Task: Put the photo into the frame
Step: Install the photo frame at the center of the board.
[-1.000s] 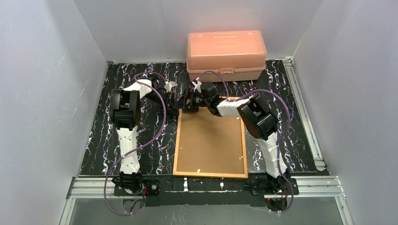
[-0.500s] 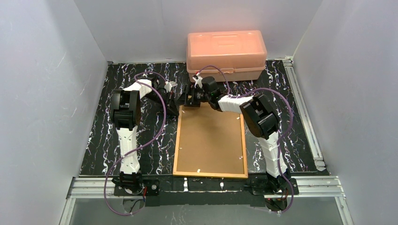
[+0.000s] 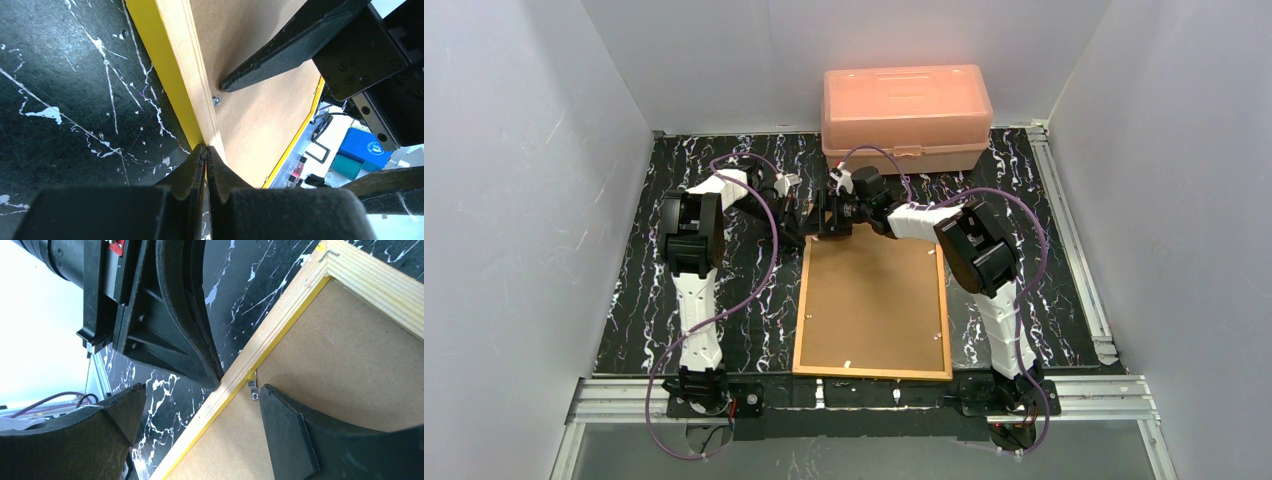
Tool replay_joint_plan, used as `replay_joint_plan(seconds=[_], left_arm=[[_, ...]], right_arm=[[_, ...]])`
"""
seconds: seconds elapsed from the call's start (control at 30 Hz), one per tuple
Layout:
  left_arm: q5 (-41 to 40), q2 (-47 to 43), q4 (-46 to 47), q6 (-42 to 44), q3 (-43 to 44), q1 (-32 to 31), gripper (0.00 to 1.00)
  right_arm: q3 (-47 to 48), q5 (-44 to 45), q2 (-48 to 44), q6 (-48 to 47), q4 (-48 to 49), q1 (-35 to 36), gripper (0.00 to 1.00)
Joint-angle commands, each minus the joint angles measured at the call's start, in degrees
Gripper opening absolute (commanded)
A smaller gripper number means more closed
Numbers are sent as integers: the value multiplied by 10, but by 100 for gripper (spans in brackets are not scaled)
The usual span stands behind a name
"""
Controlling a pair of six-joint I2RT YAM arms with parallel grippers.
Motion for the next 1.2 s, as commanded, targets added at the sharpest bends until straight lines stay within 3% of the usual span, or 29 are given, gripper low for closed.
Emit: replay_joint_plan(seconds=[0.0, 1.17], left_arm=[[-42, -18, 8, 20, -11, -6, 1], [-42, -20, 6, 18, -10, -6, 1]], right_arm=[[22, -32, 9, -24, -18, 3, 92], [101, -98, 60, -130, -114, 2, 91]])
